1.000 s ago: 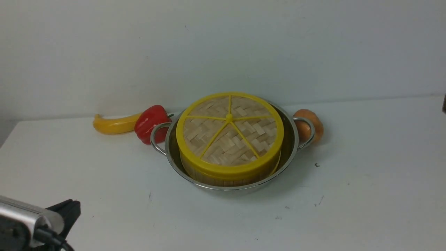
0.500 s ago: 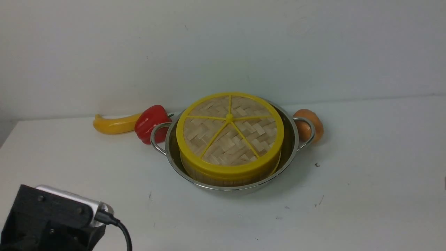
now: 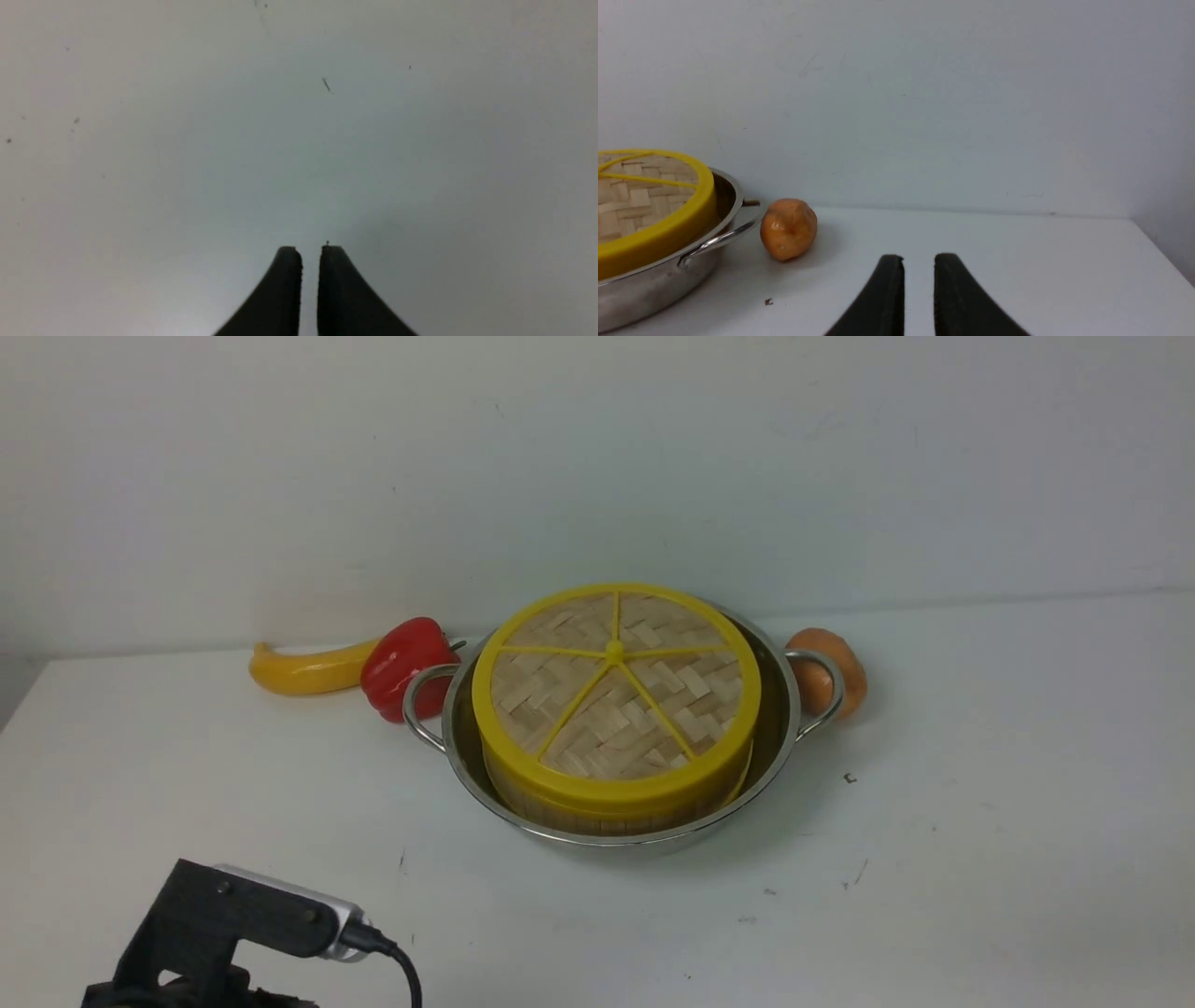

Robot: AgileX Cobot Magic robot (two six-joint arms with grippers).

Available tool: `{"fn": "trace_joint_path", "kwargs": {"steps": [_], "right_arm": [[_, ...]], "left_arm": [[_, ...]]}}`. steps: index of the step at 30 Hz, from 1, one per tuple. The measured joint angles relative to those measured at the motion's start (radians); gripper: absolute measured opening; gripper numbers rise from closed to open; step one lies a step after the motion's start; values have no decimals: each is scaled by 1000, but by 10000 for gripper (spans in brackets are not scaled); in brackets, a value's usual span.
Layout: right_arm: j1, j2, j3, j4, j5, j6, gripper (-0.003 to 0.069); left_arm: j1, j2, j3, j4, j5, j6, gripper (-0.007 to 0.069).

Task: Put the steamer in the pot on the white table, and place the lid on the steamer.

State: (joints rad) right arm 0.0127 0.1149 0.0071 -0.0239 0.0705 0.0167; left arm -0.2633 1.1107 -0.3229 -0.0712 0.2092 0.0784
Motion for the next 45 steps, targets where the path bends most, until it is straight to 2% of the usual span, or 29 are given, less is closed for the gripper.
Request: {"fn": "trace_joint_path", "kwargs": {"steps": [14, 22, 26, 30, 35, 39, 45], "right_arm": [[-2, -52, 1, 24, 6, 15, 165], [-3, -54, 2, 24, 6, 15, 180], [-3, -54, 2, 24, 6, 17, 187], [-3, -54, 2, 24, 6, 17, 196], [-3, -54, 2, 24, 6, 17, 208], [-3, -54, 2, 24, 6, 17, 216], [-3, -54, 2, 24, 6, 17, 227]], "left_arm": [[0, 150, 0, 0, -3, 0, 82], [0, -43, 0, 5, -12, 0, 91], [2, -302, 6, 109, -25, 31, 95], [56, -510, 44, 183, -67, 36, 104], [257, -744, 167, 188, -80, -1, 104], [354, -875, 262, 183, -80, -32, 113], [380, -1060, 329, 181, -16, -46, 125]]}}
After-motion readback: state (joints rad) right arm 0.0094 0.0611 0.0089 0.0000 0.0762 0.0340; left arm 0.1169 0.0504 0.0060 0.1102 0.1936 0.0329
